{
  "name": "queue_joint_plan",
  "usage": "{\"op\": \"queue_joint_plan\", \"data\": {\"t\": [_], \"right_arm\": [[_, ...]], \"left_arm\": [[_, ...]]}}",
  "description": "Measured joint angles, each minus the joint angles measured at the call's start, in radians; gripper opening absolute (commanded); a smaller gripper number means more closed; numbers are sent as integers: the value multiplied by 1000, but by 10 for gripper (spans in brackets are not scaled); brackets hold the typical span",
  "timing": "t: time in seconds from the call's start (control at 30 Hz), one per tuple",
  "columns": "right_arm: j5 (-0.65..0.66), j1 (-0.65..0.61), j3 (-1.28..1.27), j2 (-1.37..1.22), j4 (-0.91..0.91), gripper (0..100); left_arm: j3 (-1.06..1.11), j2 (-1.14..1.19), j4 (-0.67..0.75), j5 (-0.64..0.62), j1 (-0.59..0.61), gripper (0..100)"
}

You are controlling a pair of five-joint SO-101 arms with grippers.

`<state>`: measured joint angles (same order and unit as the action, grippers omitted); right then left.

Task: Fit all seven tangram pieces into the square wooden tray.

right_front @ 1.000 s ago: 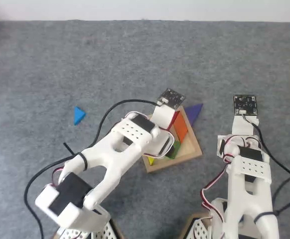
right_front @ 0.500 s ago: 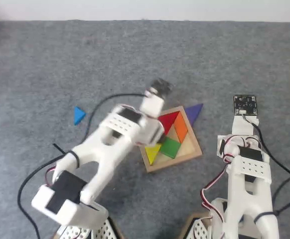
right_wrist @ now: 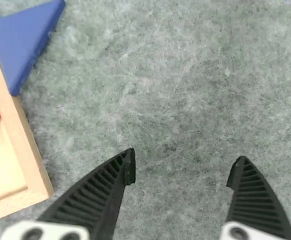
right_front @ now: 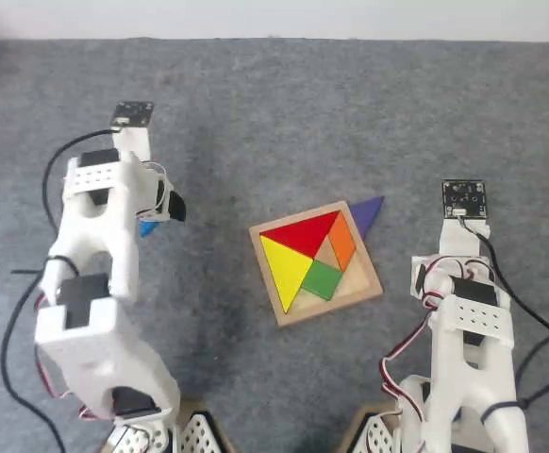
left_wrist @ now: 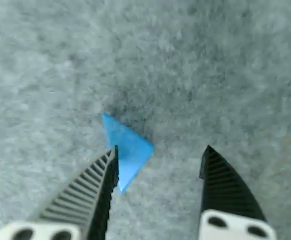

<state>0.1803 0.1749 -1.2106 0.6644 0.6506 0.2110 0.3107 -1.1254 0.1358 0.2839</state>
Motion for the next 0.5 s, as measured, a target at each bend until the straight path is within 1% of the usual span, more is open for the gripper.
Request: {"op": "queue_joint_plan", "data": {"t": [0.23,0.5], "right_arm": [[0,0,0,0,0,307],[0,0,0,0,0,307]], "left_arm": [[-86,107,-29,2,25,258],[-115,114,-29,2,84,257]]}}
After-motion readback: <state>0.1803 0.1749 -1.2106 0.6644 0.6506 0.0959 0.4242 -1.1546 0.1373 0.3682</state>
